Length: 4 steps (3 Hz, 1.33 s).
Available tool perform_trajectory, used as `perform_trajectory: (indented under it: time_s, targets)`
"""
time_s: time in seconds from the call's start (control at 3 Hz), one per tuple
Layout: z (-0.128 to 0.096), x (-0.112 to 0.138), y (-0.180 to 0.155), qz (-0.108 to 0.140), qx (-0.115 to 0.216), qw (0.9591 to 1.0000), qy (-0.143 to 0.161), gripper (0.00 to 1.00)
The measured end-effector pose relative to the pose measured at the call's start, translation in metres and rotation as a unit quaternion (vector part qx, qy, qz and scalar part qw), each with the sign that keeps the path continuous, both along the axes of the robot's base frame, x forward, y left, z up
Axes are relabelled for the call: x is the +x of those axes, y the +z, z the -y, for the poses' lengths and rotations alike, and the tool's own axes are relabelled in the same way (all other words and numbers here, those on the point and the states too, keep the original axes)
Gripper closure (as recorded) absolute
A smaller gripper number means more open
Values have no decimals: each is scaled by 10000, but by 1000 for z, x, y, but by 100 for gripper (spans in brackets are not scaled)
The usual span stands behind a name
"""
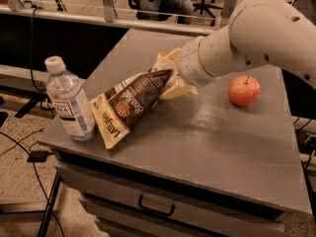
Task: Move brown chip bag near blue plastic bottle
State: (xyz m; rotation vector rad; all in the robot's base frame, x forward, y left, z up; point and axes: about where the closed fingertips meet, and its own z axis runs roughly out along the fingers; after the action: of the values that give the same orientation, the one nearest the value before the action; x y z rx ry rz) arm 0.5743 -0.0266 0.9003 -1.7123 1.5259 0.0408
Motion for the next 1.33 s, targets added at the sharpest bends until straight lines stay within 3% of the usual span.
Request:
perform_trajectory:
  time_s: [0.33,0.67,1.0,1.33]
  targets:
    - [-2,1,-4,-57,38,10000,3,0]
    - [4,3,-3,-39,-67,10000,-26,0]
    - [23,4,9,83,-321,9994,-87,0]
    - [60,3,31,318,-501,9976,-347,0]
